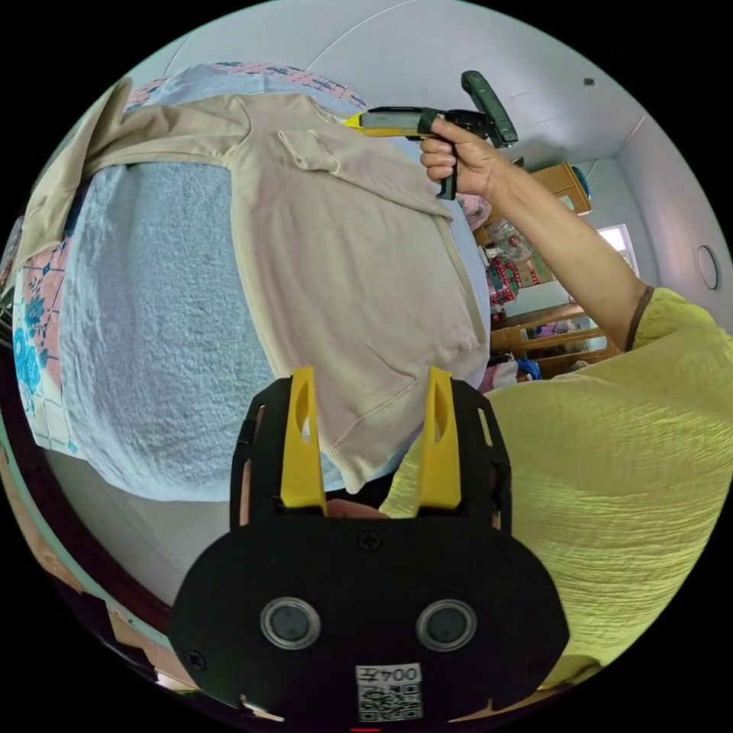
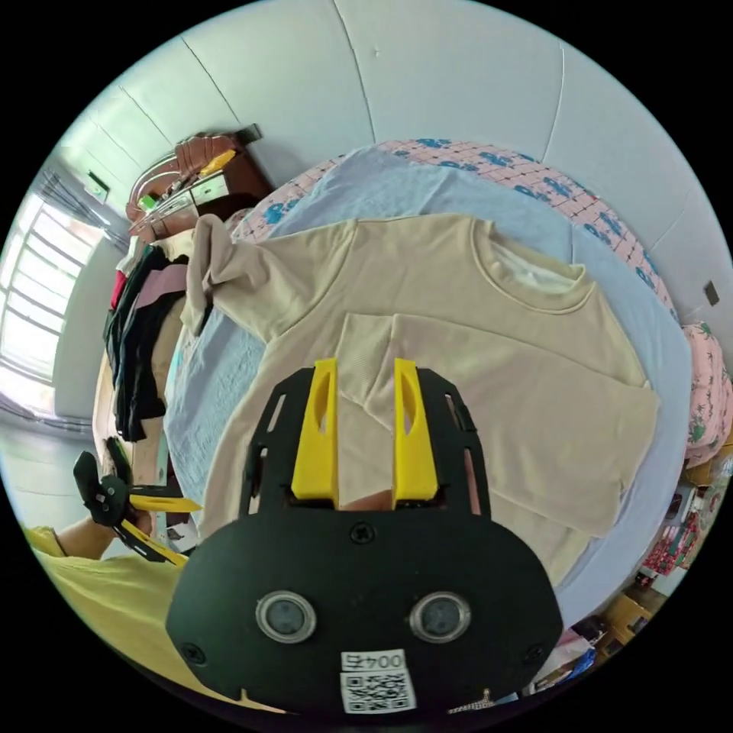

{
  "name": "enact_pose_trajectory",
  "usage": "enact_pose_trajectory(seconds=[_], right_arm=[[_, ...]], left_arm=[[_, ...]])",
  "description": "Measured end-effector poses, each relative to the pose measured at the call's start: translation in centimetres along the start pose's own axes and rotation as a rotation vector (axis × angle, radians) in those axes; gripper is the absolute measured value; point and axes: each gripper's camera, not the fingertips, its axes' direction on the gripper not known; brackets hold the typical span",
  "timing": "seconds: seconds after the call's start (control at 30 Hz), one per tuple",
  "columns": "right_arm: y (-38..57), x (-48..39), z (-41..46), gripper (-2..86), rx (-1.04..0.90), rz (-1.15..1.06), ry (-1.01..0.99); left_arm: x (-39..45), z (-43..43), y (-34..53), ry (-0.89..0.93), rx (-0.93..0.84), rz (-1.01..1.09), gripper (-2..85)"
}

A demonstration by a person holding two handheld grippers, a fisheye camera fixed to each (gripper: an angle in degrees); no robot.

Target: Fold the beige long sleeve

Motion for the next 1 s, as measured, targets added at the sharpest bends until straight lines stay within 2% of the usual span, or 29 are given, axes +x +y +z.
enact_pose_trajectory(seconds=[0.13, 0.23, 0.37, 0.5, 0.6, 0.7, 0.77, 1.0], right_arm=[[2.3, -2.2, -0.5, 12.5, 0.106, -0.005, -0.065], [6.1, -1.1, -1.8, 10.4, 0.145, 0.090, -0.034], [14.7, 3.4, -0.4, 7.4, 0.026, 0.264, 0.166], [23.1, 7.2, 1.7, 5.6, -0.112, 0.399, 0.284], [27.9, 8.7, 3.3, 4.4, -0.175, 0.452, 0.323], [30.4, 9.9, 5.6, 3.1, -0.251, 0.481, 0.319], [31.3, 10.1, 7.2, 2.2, -0.287, 0.472, 0.285], [31.8, 7.9, 7.7, 1.8, -0.318, 0.340, 0.375]], left_arm=[[-0.6, -2.4, -0.5, -0.004, 0.004, 0.034, 19.7], [-1.1, -3.2, -1.6, 0.013, -0.001, 0.064, 20.0], [-1.8, -4.0, -4.6, 0.037, 0.004, 0.093, 19.6], [-3.0, -5.0, -9.3, 0.108, 0.056, 0.075, 18.7], [-5.0, -5.4, -15.5, 0.257, 0.121, 0.023, 18.2], [-8.2, -4.3, -21.4, 0.422, 0.182, -0.149, 17.4], [-10.2, -3.5, -24.6, 0.377, 0.230, -0.235, 17.0], [-13.5, -2.8, -29.0, 0.287, 0.356, -0.290, 16.9]])
